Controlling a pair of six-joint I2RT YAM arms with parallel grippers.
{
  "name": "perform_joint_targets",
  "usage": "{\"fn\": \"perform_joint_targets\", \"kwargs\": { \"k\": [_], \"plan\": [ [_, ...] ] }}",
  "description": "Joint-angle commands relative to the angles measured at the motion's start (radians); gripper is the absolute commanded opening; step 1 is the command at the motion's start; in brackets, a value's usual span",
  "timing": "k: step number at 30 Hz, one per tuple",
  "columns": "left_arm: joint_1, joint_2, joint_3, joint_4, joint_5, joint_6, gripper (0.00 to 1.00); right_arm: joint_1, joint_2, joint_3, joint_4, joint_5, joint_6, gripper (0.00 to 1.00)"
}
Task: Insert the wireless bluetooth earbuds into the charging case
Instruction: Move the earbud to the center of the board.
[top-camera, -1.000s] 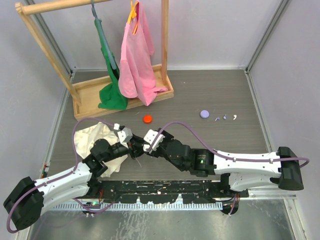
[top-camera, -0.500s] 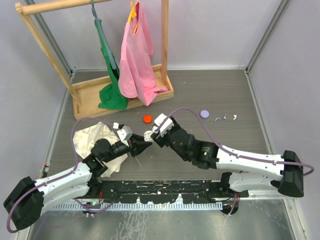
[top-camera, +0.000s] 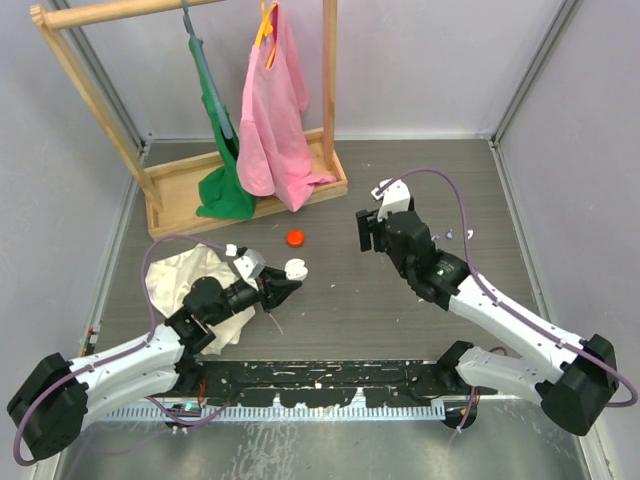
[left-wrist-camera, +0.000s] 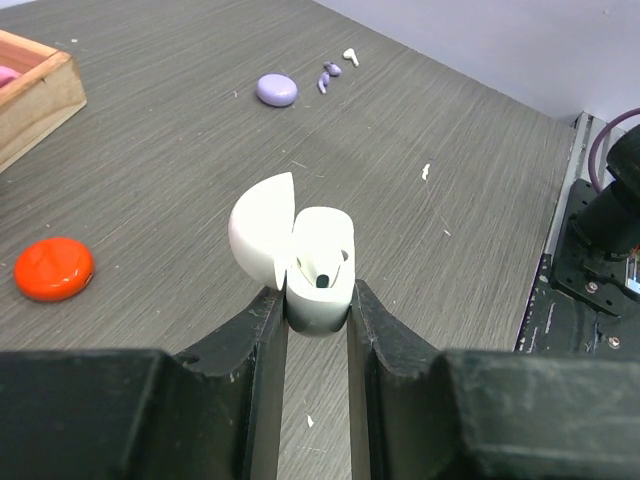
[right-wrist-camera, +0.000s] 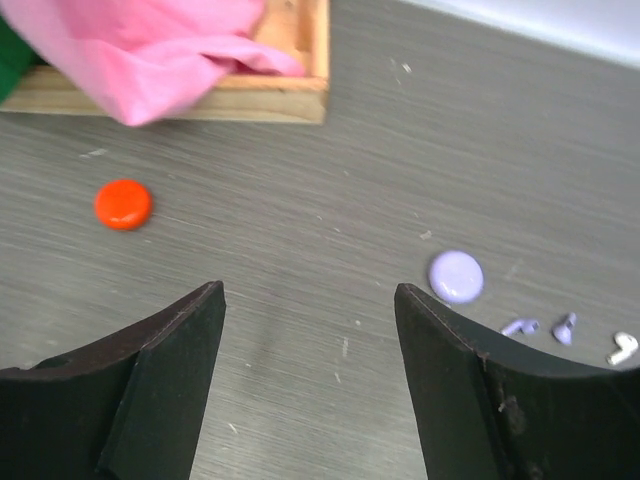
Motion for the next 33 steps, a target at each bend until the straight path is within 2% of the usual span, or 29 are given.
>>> {"fn": "perform_joint_targets", "kwargs": {
  "k": [1,7,16,23,33],
  "plan": [
    [0.002,-0.017,0.034,0.031,-0.01,0.023,0.0,-0.114,0.036,0.04,-0.083,-0.015,0.082,0.75],
    [0.002,-0.027,0.038,0.022,0.008,0.016,0.0,-0.298,0.106,0.059,-0.115,-0.061,0.081,0.78],
    [0.002,-0.022,0.04,0.02,0.009,0.015,0.0,-0.614,0.271,0.139,-0.153,-0.263,0.111,0.78],
    [0.001,-0.022,0.044,0.014,0.011,0.016,0.0,-0.818,0.428,0.215,-0.168,-0.297,0.15,0.78],
    [0.002,-0.025,0.044,0.01,0.017,0.014,0.0,-0.979,0.655,0.342,-0.169,-0.317,0.182,0.67]
  ]
}}
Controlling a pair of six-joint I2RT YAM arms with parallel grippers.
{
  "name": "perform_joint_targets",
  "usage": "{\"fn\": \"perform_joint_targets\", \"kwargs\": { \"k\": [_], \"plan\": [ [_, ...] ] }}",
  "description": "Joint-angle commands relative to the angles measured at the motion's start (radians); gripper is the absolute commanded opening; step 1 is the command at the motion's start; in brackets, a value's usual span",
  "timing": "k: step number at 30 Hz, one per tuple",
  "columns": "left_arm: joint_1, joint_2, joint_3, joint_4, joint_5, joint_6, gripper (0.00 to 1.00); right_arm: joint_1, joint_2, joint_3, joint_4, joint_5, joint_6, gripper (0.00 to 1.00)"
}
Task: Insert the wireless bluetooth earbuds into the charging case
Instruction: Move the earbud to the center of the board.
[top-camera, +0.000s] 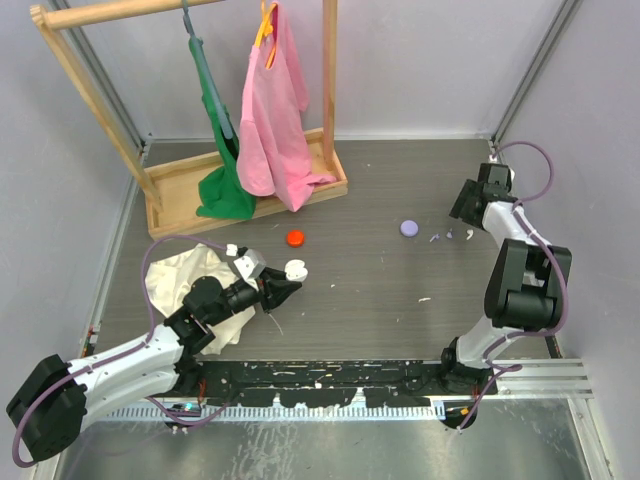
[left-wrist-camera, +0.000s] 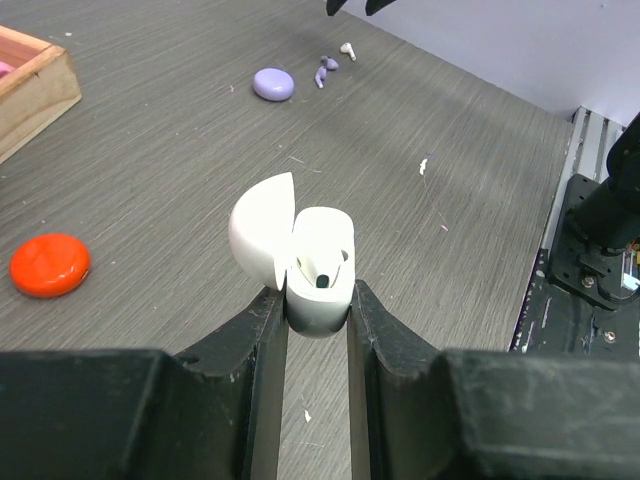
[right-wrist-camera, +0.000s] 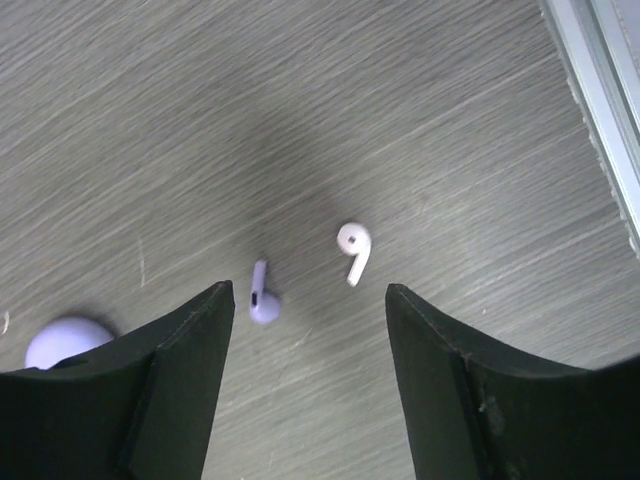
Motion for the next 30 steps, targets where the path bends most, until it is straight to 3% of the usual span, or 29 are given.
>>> {"fn": "perform_joint_targets", "kwargs": {
  "k": [1,10,30],
  "plan": [
    [0.001,-0.015,0.039,0.041,0.013,0.014,0.0,-0.046,0.065,0.086,0.019,-0.017,0.018,0.65],
    [0.001,-0.014,0.04,0.043,0.018,0.009,0.0,-0.095,0.191,0.131,0.008,-0.038,0.012,0.48],
    [0.0,-0.031,0.037,0.044,0.021,0.005,0.0,-0.102,0.227,0.081,-0.021,-0.05,0.036,0.29]
  ]
}}
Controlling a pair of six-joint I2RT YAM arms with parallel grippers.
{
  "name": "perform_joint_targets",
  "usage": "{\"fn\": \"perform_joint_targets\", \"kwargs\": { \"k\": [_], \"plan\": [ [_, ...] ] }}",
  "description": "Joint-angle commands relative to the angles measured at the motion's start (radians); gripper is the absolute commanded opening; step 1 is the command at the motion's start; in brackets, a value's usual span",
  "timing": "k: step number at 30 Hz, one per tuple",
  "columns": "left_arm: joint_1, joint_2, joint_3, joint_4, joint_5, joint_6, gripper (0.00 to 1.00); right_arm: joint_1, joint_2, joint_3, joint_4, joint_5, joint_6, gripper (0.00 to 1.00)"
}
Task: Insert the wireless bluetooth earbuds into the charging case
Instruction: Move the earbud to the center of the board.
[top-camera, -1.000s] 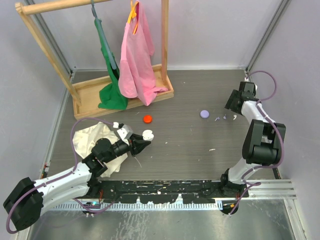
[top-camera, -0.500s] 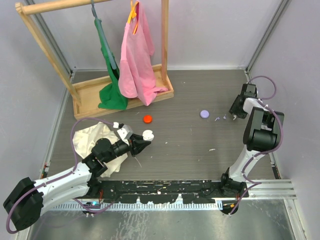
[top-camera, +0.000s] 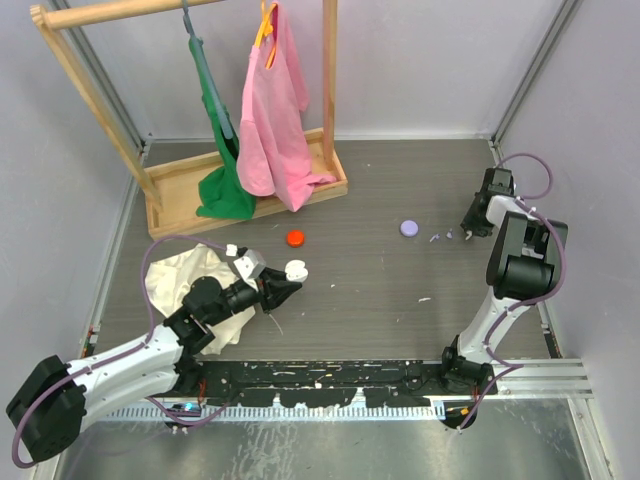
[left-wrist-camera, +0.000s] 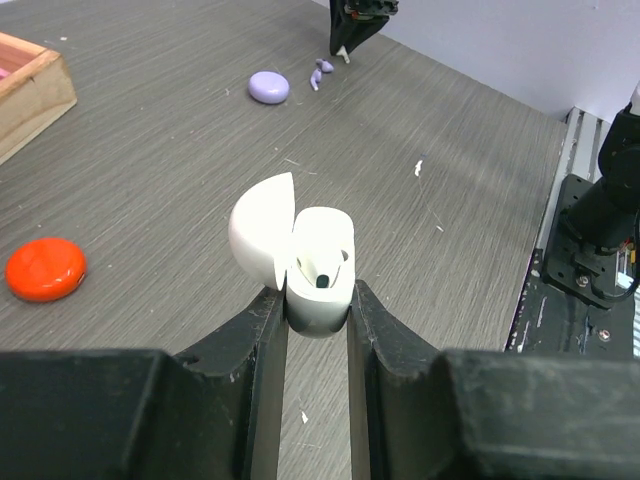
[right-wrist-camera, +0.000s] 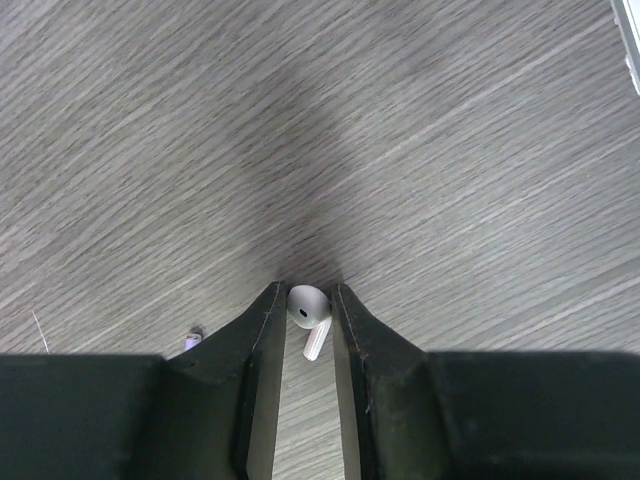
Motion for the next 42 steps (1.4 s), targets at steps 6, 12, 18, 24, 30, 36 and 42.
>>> {"fn": "perform_joint_targets", "kwargs": {
  "k": [6,12,18,24,30,36,42],
  "plan": [
    [0.001,-0.047,0.033,0.039,0.007,0.006,0.0,-0.002,-0.116,-0.084,-0.024,-0.043,0.042,0.25],
    [0.0,-0.064,0.029,0.034,-0.002,0.008,0.0,0.032,-0.22,-0.175,-0.039,-0.069,0.055,0.25],
    [0.0,-0.07,0.029,0.033,-0.002,0.007,0.0,0.143,-0.324,-0.253,-0.076,-0.075,0.069,0.25],
    [-0.001,-0.073,0.029,0.029,0.002,0.011,0.0,0.313,-0.399,-0.304,-0.113,-0.074,0.117,0.25],
    [0.0,-0.071,0.032,0.021,0.003,0.017,0.0,0.528,-0.421,-0.323,-0.164,-0.038,0.166,0.27],
    [0.0,-0.068,0.033,0.02,0.006,0.02,0.0,0.676,-0.437,-0.332,-0.188,-0.024,0.219,0.27],
    [0.0,-0.064,0.035,0.017,0.01,0.022,0.0,0.762,-0.421,-0.342,-0.203,-0.016,0.24,0.29]
  ]
}}
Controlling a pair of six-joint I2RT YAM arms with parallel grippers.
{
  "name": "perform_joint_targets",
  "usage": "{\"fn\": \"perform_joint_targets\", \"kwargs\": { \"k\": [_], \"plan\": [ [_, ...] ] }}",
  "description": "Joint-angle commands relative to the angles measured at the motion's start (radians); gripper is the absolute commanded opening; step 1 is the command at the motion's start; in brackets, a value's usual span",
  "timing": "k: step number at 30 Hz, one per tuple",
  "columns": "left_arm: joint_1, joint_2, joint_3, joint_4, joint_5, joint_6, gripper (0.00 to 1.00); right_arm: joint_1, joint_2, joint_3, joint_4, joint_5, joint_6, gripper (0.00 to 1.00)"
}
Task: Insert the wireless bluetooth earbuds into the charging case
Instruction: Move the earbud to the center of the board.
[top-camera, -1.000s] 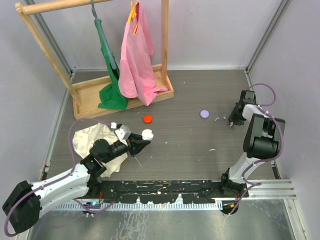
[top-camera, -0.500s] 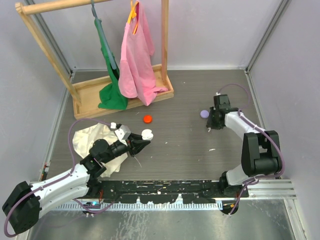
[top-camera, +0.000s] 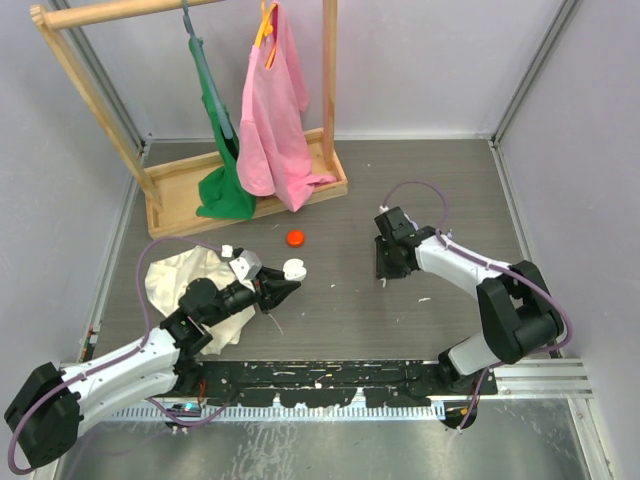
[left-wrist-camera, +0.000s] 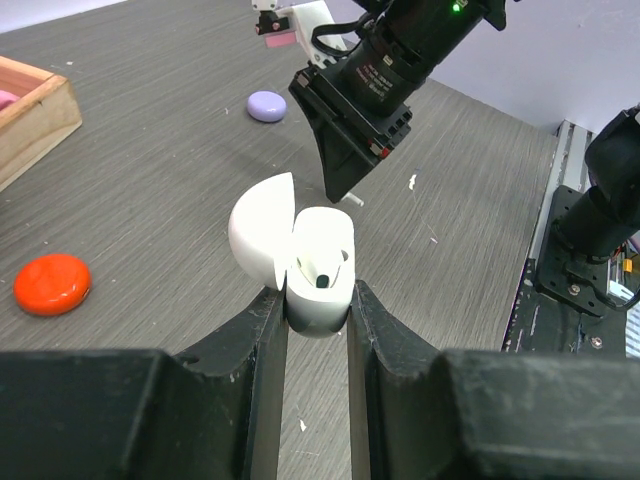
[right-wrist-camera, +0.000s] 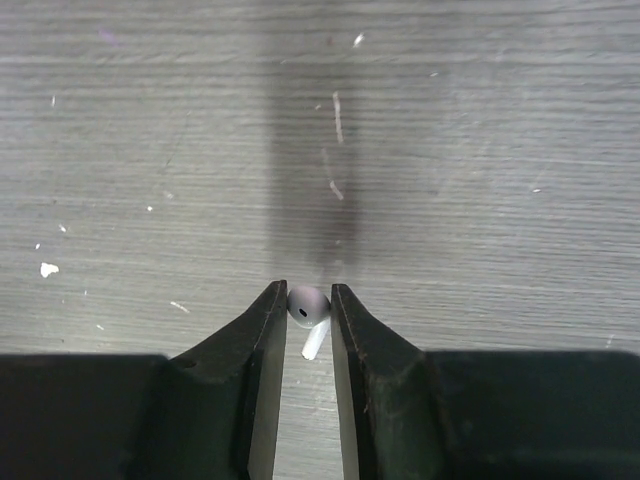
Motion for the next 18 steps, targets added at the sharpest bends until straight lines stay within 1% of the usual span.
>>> {"fn": "perform_joint_targets", "kwargs": {
  "k": [1,11,18],
  "plan": [
    [0.0,-0.008,0.035,0.031,0.008,0.021,0.0,0.049,-0.021,-0.006,-0.016,0.027,0.039,0.3],
    [0.0,-0.003,0.036,0.033,0.012,0.023,0.0,0.102,0.058,-0.009,-0.043,0.012,0.024,0.33],
    [0.0,-0.005,0.038,0.034,0.017,0.021,0.0,0.105,0.085,0.034,-0.104,0.005,-0.002,0.4]
  ]
}}
